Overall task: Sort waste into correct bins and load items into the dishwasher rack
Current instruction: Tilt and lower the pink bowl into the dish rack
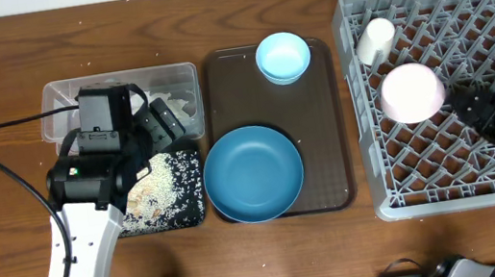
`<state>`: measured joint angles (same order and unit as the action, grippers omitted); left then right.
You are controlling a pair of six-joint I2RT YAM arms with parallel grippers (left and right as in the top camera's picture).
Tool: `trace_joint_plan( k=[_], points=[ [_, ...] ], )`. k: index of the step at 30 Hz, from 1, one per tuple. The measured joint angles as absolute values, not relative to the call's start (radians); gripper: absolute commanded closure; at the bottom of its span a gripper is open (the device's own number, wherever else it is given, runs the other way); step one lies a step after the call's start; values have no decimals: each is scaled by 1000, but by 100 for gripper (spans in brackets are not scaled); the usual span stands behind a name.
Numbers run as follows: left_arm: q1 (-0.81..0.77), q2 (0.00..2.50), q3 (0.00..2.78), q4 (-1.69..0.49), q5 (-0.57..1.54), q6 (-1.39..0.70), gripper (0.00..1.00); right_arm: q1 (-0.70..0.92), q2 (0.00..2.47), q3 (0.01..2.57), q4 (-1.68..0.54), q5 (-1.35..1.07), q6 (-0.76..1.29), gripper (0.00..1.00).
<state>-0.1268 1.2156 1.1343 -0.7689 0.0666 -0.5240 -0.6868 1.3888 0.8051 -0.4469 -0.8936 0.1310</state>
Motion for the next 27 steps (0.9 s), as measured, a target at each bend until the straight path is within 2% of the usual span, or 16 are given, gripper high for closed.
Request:
trace_joint_plan(
  k=[9,21,27],
  points=[
    [-127,1216,1134,-769,67,-524,9,-615,1186,806,-499,-780,134,47],
    [-127,1216,1134,-769,67,-524,9,-228,1156,968,-696,-431,125,46],
    [-127,1216,1134,-769,67,-524,9,-99,1156,1025,-721,-301,125,46]
  ],
)
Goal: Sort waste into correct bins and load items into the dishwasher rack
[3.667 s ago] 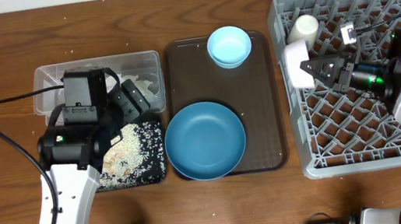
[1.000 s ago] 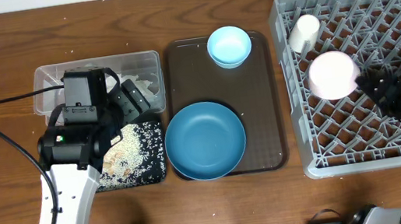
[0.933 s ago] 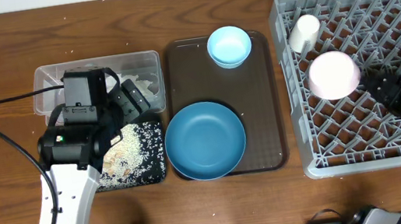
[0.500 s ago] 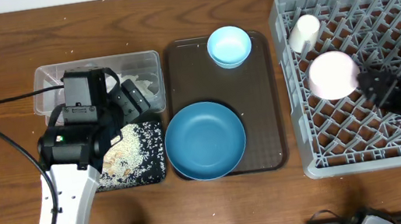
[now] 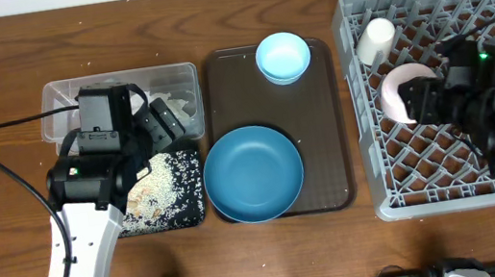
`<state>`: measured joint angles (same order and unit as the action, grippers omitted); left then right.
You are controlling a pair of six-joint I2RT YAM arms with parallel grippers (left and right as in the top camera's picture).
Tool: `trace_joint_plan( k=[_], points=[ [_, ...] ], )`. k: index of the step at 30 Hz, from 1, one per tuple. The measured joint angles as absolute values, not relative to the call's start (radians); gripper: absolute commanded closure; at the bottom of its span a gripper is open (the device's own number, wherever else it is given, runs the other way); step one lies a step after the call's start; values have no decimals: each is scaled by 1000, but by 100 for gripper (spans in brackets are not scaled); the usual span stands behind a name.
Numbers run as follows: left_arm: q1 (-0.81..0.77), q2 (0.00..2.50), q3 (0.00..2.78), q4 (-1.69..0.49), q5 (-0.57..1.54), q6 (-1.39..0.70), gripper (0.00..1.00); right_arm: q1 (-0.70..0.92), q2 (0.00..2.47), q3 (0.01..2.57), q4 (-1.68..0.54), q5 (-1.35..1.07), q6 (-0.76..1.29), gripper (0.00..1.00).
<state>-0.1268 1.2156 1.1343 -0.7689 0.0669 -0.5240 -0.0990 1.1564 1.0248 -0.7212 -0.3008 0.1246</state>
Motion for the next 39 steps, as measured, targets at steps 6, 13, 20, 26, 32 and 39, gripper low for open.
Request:
trace_joint_plan(
  k=[6,13,20,26,32,39],
  points=[
    [-127,1216,1134,-769,67,-524,9,-6,1166,1025,-733,-200,124,46],
    [-127,1216,1134,-769,67,-524,9,33,1171,1025,-721,-164,121,48],
    [-127,1216,1134,-769,67,-524,9,33,1222,1026,-704,-146,98,62],
    [-127,1216,1134,-769,67,-524,9,33,1319,1026,-660,-79,83,71],
    [-127,1216,1134,-769,67,-524,9,33,1360,1026,-665,23,100,76],
    [-127,1216,1134,-769,67,-524,9,32,1389,1044,-680,99,126,76]
  ],
)
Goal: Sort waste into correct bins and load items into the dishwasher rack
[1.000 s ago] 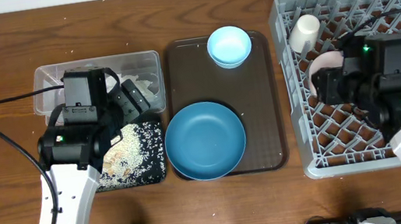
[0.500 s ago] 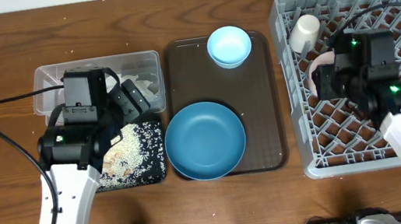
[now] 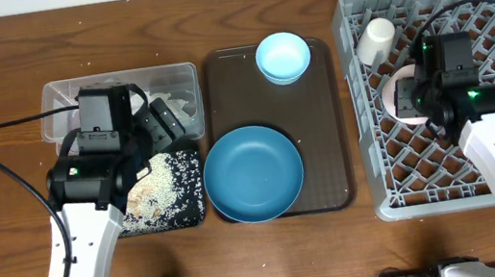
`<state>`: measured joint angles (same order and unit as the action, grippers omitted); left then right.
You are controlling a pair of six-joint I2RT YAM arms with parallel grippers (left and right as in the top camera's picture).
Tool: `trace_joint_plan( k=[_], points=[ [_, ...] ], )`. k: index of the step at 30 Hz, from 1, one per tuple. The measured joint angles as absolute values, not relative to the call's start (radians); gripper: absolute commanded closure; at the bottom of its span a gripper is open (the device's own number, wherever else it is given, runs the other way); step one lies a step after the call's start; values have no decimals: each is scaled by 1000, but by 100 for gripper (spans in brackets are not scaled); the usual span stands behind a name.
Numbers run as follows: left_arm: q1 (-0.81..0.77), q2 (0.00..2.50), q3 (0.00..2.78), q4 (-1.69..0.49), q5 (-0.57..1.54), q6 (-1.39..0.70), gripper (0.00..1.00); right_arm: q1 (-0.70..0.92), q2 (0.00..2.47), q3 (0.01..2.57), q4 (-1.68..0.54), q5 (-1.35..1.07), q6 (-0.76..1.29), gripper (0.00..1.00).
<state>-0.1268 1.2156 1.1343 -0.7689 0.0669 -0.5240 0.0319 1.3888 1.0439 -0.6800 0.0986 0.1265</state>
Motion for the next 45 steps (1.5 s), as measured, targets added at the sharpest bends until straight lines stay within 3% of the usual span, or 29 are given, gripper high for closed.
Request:
trace_joint_plan(
  k=[27,40,45],
  points=[
    [-127,1216,1134,-769,67,-524,9,30,1346,1066,-721,107,127,75],
    [-127,1216,1134,-769,67,-524,9,-34,1465,1068,-724,168,130,75],
    [-127,1216,1134,-769,67,-524,9,-51,1467,1074,-694,146,134,68]
  ],
)
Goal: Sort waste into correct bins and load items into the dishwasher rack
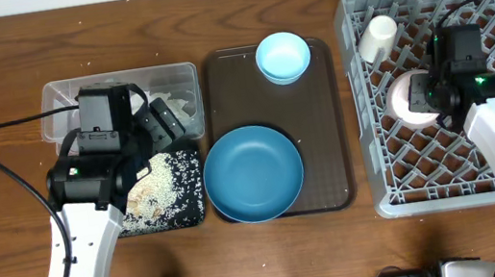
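A pink bowl (405,102) sits tilted among the tines at the left side of the grey dishwasher rack (384,199). My right gripper (428,94) is shut on the bowl's right rim. A white cup (376,39) lies in the rack's far left corner. On the brown tray (324,128) rest a large blue bowl (252,174) and a small light-blue bowl (282,57). My left gripper (165,121) hovers open over the seam between the two bins, holding nothing.
A clear bin (182,72) with crumpled paper waste stands far left. In front of it is a black bin (189,171) with rice in it. The left arm's cable loops over the table at the left. The rack reaches the table's right edge.
My right gripper and the pink bowl have shifted a little to the right in the rack, and more of the bowl's round face shows. The left arm has not moved.
At first the pink bowl lay round and face-down in the rack, with my right gripper off to the right. Then the gripper was on the bowl, which showed as a crescent. It stayed on it, further left, and now holds it slightly to the right.
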`<state>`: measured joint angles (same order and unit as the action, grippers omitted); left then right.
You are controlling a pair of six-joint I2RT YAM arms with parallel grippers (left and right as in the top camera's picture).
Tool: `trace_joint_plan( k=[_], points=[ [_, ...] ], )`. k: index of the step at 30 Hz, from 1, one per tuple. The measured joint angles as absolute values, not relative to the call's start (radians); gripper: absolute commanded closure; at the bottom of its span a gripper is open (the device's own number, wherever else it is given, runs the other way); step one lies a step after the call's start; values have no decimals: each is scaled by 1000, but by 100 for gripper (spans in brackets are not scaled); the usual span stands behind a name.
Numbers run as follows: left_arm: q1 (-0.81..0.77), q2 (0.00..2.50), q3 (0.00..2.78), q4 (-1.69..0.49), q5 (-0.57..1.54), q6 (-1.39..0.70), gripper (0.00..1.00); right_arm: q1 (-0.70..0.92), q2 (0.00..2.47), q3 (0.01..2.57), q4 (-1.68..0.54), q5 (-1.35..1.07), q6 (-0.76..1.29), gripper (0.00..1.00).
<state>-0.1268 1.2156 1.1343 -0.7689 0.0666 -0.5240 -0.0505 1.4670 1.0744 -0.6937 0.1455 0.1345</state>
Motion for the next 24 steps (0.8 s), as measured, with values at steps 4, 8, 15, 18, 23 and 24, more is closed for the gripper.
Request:
trace_joint_plan(
  k=[4,8,15,18,23,24],
  points=[
    [-127,1216,1134,-769,67,-524,9,-50,1456,1080,-707,130,133,60],
    [-127,1216,1134,-768,67,-524,9,-50,1379,1080,-712,126,133,34],
    [-127,1216,1134,-769,67,-524,9,-122,1225,1104,-622,208,126,29],
    [-127,1216,1134,-769,67,-524,9,-205,1234,1105,-608,234,128,25],
    [-127,1216,1134,-769,67,-524,9,-369,1252,1105,-590,253,150,27],
    [-127,1216,1134,-769,67,-524,9,-399,1252,1105,-582,256,159,28]
  ],
)
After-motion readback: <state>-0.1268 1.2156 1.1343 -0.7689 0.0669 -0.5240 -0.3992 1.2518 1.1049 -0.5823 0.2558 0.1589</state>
